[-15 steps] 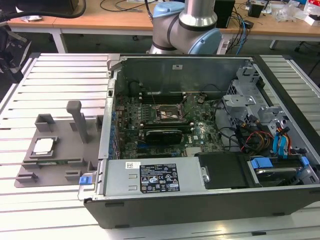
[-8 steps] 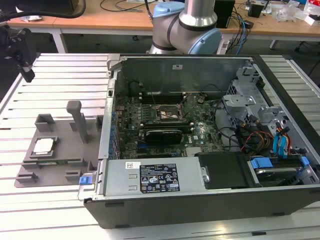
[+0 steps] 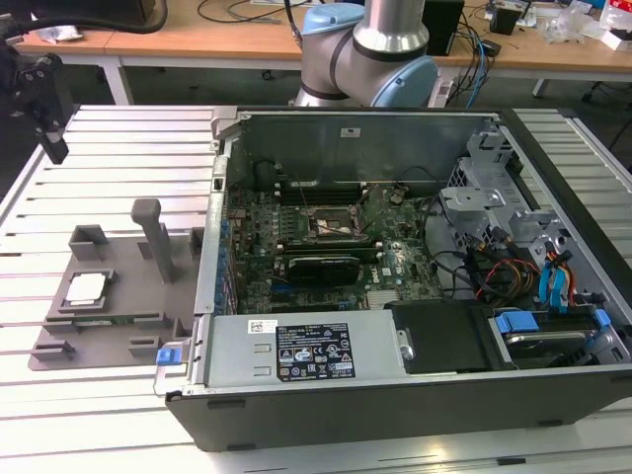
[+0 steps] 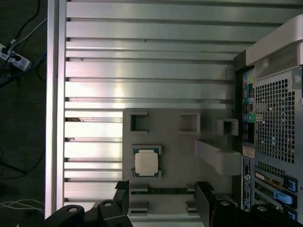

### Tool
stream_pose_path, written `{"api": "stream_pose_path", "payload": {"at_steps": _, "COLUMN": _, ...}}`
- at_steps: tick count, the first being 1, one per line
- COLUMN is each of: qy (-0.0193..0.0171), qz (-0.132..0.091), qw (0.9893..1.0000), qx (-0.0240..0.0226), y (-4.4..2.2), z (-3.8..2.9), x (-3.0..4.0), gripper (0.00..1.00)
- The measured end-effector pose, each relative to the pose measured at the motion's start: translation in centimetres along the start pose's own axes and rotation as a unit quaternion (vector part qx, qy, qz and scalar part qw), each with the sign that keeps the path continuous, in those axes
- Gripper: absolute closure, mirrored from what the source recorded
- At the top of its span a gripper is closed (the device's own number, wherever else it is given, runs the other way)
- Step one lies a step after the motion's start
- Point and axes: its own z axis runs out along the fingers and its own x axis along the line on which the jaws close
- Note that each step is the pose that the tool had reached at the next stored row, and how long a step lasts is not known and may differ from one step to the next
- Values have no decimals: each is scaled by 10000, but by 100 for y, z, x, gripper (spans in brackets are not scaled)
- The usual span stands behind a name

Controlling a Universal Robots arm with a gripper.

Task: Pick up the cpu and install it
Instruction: 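Pick up the cpu and move it towards the insertion slot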

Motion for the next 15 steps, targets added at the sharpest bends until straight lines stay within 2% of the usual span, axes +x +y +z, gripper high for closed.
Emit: {"api": "stream_pose_path", "payload": {"at_steps": 15, "qy": 1, "qz": -4, "qw": 10000, "qx": 7, "y": 0, "z": 70, "x": 2, "gripper": 34}}
